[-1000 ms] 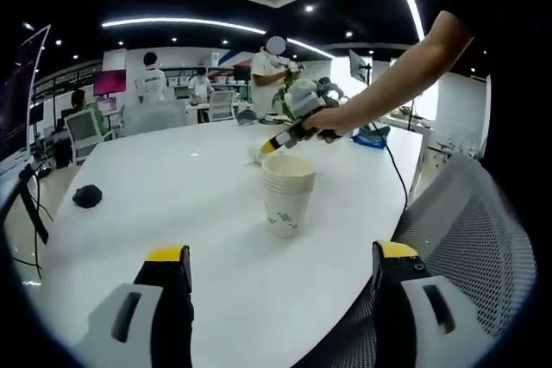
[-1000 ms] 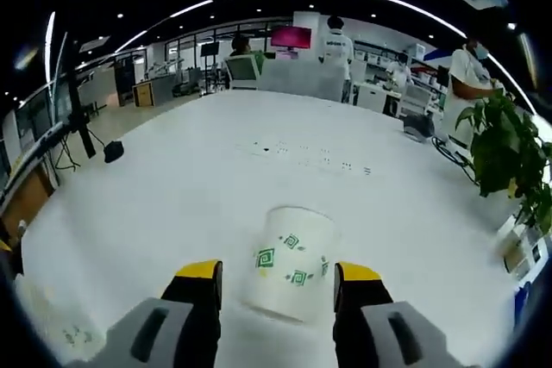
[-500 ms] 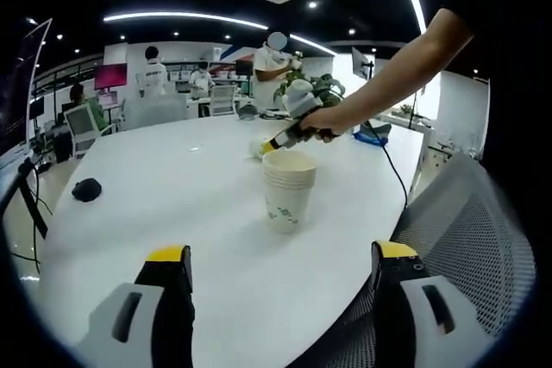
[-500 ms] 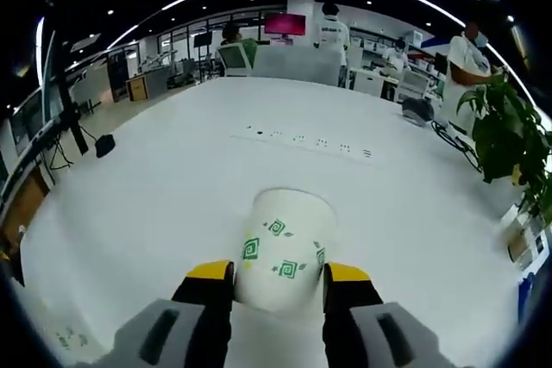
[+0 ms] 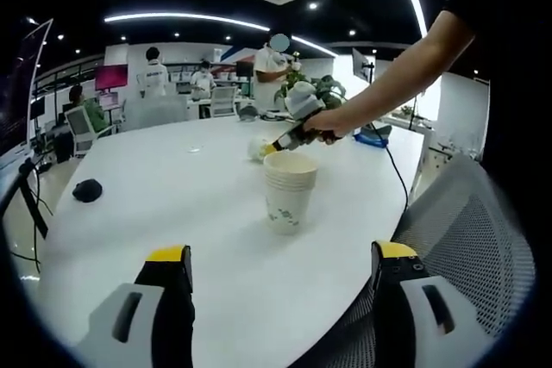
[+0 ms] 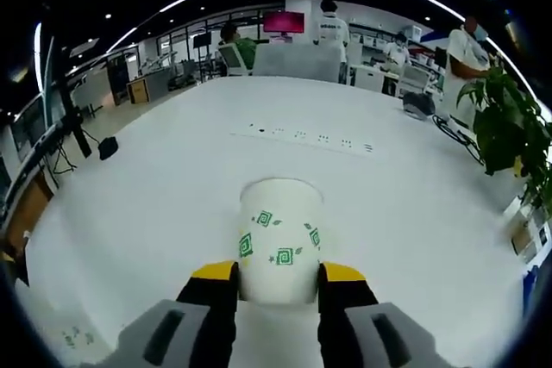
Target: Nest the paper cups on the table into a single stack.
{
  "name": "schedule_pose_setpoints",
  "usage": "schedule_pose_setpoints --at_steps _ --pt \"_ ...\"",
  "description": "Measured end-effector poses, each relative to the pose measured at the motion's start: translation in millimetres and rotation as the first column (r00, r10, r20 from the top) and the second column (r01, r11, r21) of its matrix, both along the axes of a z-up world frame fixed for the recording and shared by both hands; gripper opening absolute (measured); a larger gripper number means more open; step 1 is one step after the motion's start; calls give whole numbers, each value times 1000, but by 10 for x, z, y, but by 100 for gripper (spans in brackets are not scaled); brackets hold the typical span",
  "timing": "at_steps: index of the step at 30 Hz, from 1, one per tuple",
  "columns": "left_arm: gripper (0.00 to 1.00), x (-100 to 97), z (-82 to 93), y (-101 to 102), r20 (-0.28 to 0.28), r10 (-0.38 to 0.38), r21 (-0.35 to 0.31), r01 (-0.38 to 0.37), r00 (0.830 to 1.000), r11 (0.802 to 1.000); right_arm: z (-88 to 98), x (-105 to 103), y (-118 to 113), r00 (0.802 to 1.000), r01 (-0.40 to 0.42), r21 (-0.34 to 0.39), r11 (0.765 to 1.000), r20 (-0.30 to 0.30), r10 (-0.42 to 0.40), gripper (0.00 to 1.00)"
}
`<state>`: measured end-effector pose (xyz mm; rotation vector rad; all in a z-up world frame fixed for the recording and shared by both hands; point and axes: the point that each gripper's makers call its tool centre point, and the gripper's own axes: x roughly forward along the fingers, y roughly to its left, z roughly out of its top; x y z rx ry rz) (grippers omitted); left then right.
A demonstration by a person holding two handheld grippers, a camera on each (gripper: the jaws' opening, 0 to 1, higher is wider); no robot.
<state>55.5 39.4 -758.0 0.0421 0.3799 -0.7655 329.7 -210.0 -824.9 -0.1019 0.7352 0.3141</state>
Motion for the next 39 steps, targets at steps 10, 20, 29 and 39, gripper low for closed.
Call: schedule_pose_setpoints --at_steps 10,20,29,39 --pt "86 -10 38 -15 16 -9 -11 9 1000 1000 91 -80 -24 999 -25 -2 1000 22 25 35" --pt "86 -34 68 -62 28 -34 -10 34 999 999 316 -200 -27 997 -45 23 999 64 43 35" --pt "84 -61 87 -110 27 -60 -11 61 998 998 605 -345 33 991 -58 79 995 126 48 35" --pt "83 -27 82 -163 0 -96 26 96 995 995 878 -579 156 975 -121 97 988 197 100 35"
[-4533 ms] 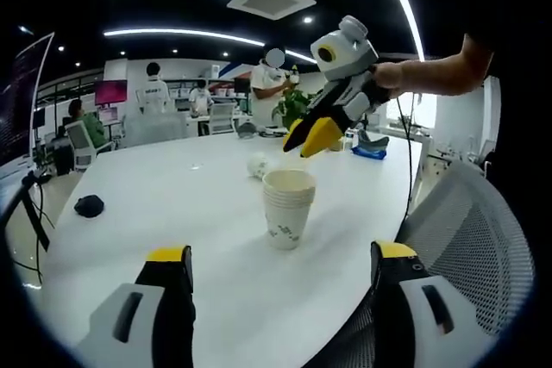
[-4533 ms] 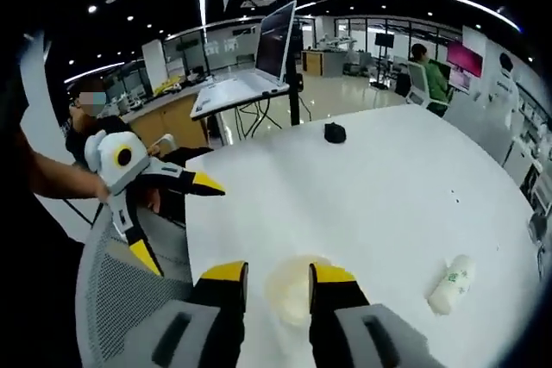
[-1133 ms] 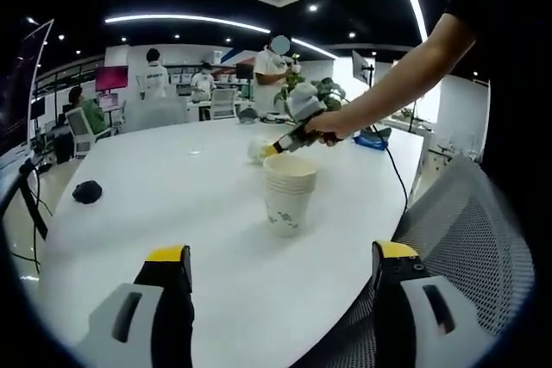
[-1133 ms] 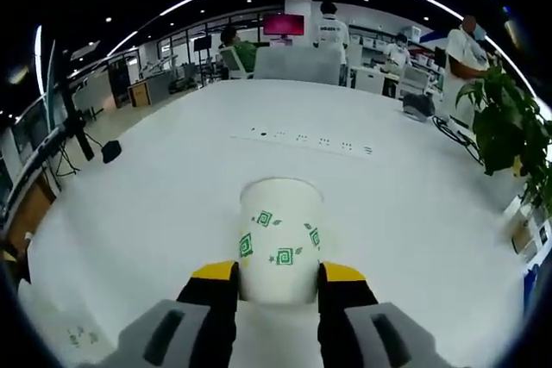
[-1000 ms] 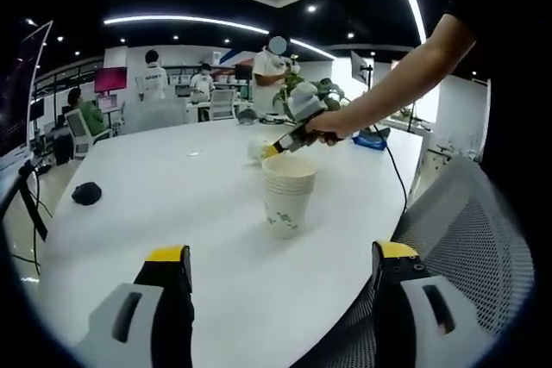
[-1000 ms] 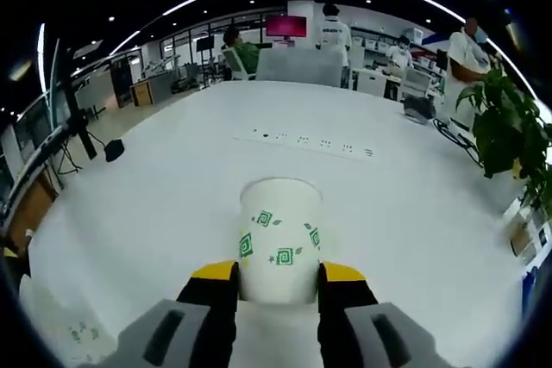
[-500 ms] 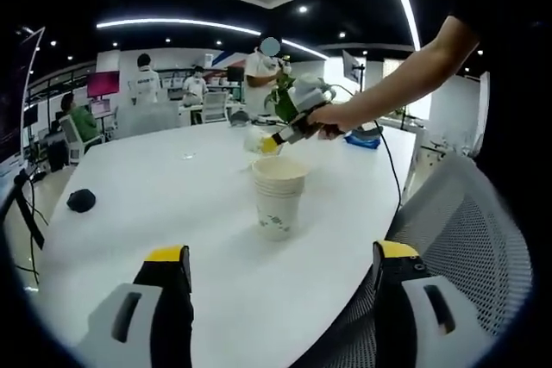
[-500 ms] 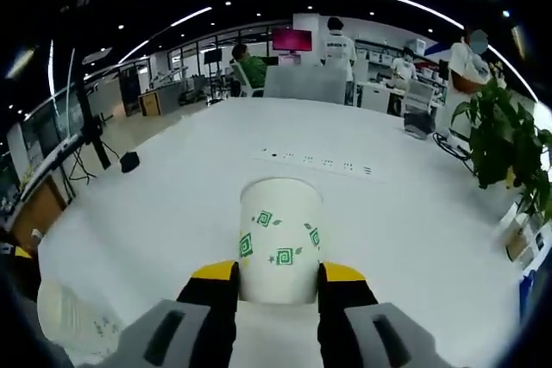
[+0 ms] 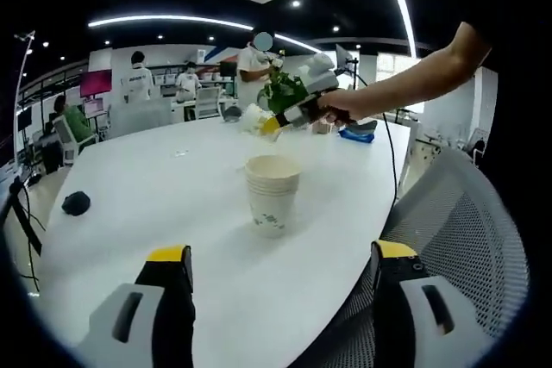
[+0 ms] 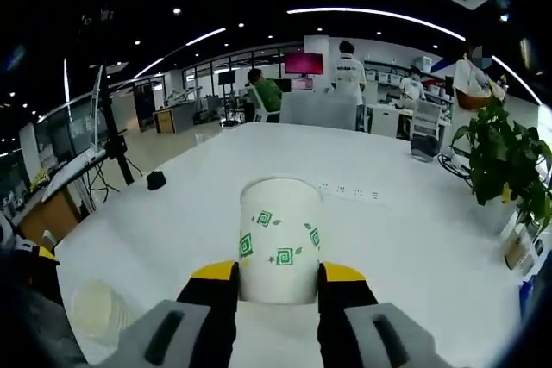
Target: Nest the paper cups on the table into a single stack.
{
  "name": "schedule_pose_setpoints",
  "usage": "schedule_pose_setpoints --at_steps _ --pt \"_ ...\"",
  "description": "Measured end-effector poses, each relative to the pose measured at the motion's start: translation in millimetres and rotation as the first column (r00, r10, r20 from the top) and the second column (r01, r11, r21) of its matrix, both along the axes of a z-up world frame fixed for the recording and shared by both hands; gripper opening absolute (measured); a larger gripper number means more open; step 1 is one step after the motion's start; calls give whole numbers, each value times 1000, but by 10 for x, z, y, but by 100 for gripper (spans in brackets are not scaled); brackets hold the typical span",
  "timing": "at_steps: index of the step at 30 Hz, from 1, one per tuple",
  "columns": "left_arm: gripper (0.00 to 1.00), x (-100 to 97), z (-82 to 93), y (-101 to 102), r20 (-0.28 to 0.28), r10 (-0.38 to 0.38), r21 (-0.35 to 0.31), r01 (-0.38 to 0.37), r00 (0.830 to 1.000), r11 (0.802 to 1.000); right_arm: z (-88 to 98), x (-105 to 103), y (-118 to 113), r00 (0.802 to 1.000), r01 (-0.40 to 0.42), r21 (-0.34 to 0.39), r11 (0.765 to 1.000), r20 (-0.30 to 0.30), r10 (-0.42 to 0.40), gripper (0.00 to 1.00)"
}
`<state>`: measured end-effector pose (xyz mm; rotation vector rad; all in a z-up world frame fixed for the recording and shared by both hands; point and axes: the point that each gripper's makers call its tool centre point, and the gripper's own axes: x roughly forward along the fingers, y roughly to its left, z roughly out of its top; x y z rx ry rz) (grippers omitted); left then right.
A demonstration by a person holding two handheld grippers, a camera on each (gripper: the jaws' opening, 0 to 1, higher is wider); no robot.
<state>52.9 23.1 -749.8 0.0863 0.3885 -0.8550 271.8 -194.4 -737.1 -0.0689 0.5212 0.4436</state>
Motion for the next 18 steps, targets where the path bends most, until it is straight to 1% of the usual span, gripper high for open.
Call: schedule_pose_setpoints --at_steps 5,6,10,12,15,18 --pt "81 75 83 -24 10 -6 0 6 1000 1000 92 -77 48 1000 -19 21 1000 14 19 35" --pt "81 108 121 -31 10 -7 -3 7 1000 1000 139 -165 63 1000 -23 33 999 17 22 35" --pt "79 198 240 -57 12 -1 -23 1 1000 1000 230 -283 125 999 -39 55 998 27 37 35" --pt "77 243 293 -66 20 6 -26 -5 1000 1000 257 -291 151 998 -51 62 997 32 49 35" --pt "74 339 375 -67 16 26 -28 -26 1000 999 317 -388 206 996 -81 88 993 30 79 35" --pt "69 411 469 -69 9 43 -55 -42 999 998 345 -473 246 994 -104 99 990 33 101 35"
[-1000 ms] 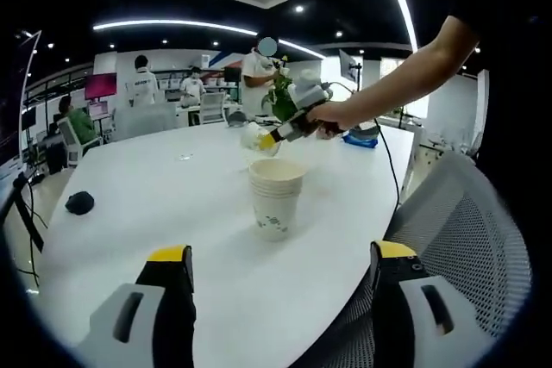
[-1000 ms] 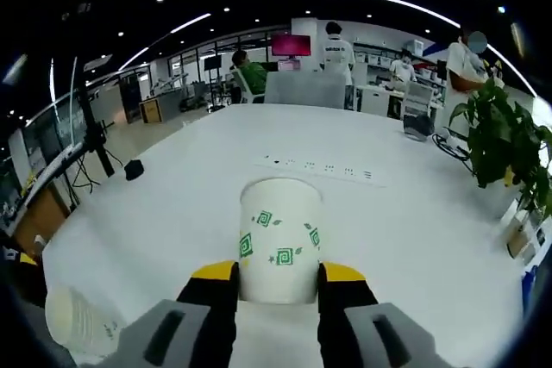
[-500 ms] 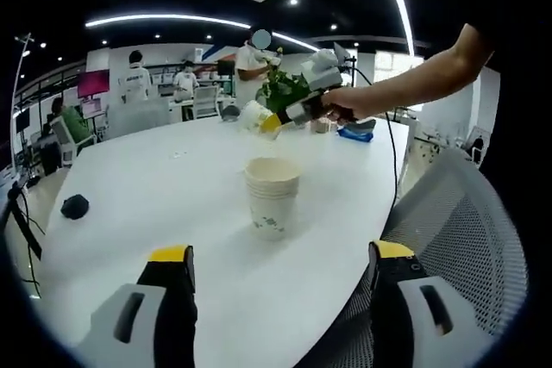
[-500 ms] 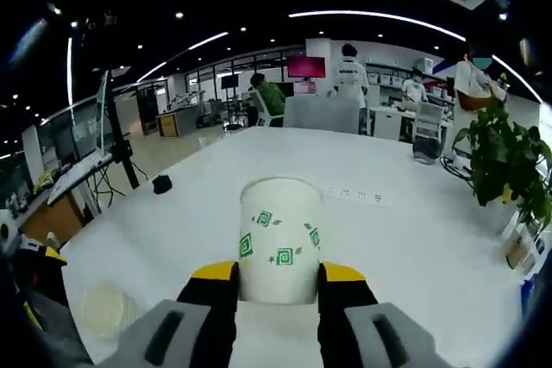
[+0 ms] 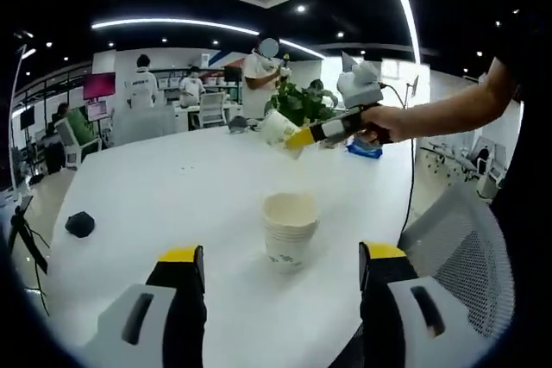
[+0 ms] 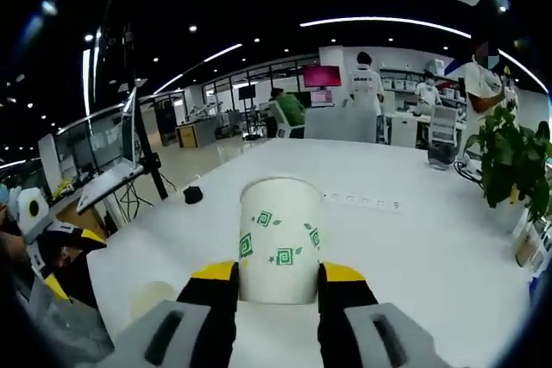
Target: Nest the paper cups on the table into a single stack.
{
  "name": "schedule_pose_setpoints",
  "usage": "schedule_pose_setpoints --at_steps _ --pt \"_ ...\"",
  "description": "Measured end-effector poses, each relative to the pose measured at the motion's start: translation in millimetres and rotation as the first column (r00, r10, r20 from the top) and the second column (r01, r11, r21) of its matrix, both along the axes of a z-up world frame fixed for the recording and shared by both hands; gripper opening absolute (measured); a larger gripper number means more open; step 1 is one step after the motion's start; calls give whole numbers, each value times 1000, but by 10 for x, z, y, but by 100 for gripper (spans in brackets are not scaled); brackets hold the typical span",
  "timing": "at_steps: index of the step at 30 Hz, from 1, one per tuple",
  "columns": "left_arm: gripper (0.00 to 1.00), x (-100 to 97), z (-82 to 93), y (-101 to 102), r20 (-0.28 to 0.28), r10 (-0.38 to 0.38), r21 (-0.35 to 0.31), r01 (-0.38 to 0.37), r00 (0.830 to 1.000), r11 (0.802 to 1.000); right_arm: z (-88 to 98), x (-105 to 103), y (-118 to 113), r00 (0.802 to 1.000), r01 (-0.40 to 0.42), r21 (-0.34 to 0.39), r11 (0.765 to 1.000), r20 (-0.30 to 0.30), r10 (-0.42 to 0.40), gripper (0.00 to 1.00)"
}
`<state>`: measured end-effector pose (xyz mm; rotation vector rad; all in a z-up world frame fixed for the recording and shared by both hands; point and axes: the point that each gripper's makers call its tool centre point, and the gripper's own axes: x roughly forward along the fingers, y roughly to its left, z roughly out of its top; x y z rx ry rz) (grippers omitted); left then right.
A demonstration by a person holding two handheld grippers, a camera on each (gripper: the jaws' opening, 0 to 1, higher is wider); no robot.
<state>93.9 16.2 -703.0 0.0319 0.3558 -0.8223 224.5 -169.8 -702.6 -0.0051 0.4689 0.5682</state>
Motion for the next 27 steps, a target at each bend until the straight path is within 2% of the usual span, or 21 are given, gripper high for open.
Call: schedule_pose_setpoints --at_steps 10,20,27 --pt "51 175 334 -93 32 -27 -53 28 999 998 164 -327 204 996 -84 43 996 2 84 35" --pt "42 290 540 -207 66 -65 -60 69 996 996 217 -618 447 986 -169 70 983 1 169 35" --pt "36 301 644 -327 74 -118 -82 124 990 989 181 -796 550 965 -260 49 964 31 259 35"
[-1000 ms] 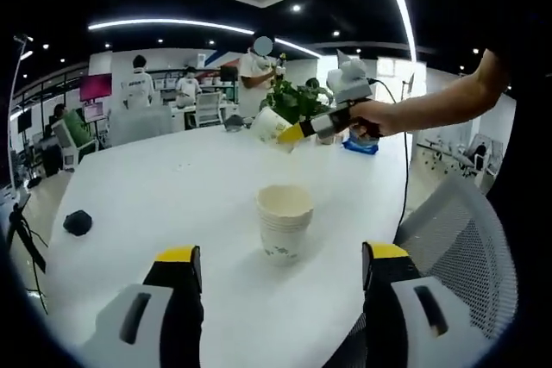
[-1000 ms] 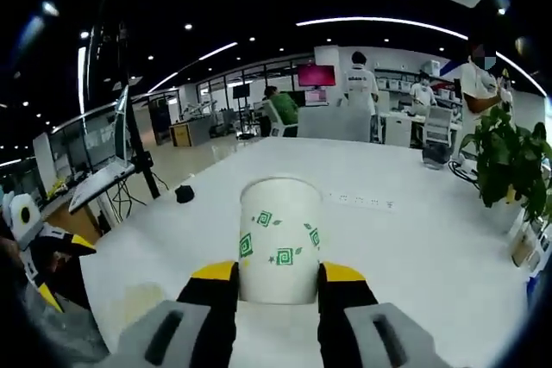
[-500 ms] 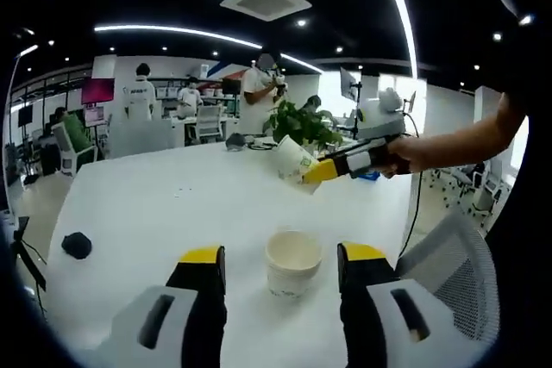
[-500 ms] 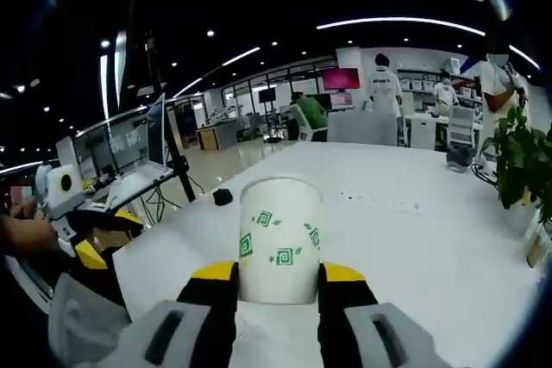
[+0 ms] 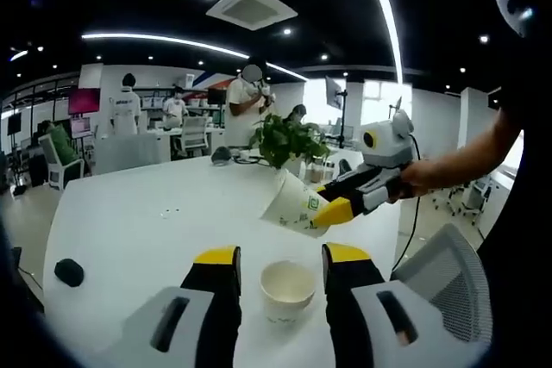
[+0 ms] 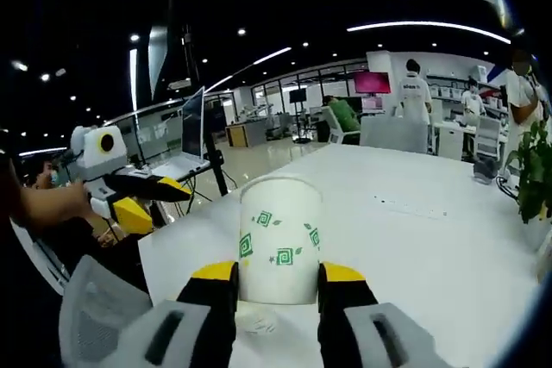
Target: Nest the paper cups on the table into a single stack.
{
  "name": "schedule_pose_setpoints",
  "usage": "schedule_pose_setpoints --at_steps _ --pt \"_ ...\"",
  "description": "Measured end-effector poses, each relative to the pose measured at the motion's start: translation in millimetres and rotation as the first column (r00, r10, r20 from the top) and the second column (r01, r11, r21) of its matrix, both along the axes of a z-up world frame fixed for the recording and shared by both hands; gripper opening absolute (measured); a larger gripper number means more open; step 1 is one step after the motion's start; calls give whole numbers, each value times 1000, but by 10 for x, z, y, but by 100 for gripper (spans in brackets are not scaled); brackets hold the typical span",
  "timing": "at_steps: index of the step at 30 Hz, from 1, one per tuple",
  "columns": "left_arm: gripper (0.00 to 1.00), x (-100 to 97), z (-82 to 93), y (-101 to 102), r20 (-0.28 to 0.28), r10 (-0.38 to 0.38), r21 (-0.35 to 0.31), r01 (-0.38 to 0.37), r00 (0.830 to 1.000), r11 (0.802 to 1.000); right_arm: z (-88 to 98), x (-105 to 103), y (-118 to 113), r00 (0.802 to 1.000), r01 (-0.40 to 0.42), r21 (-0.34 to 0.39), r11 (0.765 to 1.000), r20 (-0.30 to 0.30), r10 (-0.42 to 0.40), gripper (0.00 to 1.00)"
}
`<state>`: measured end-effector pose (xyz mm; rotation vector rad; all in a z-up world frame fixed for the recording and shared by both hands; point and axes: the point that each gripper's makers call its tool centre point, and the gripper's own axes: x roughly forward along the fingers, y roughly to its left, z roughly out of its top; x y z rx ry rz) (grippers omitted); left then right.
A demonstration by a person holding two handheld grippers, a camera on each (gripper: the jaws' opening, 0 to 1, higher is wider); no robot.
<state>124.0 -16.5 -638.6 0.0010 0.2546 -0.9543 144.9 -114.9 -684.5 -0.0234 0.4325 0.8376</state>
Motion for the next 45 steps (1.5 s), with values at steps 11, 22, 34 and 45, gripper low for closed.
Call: schedule_pose_setpoints --at_steps 11,22,34,45 --pt "28 -146 53 -212 23 -155 34 154 988 987 -22 -311 112 989 -151 8 989 -5 151 35" --pt "20 -287 41 -360 34 -286 83 282 958 956 2 -513 210 961 -277 -18 961 26 277 35" --pt "11 -559 -77 -454 -20 -432 106 432 902 896 22 -713 268 903 -420 -52 906 77 423 35" --pt "0 -738 -89 -510 -14 -518 121 516 855 848 8 -847 285 855 -501 -86 861 108 508 35"
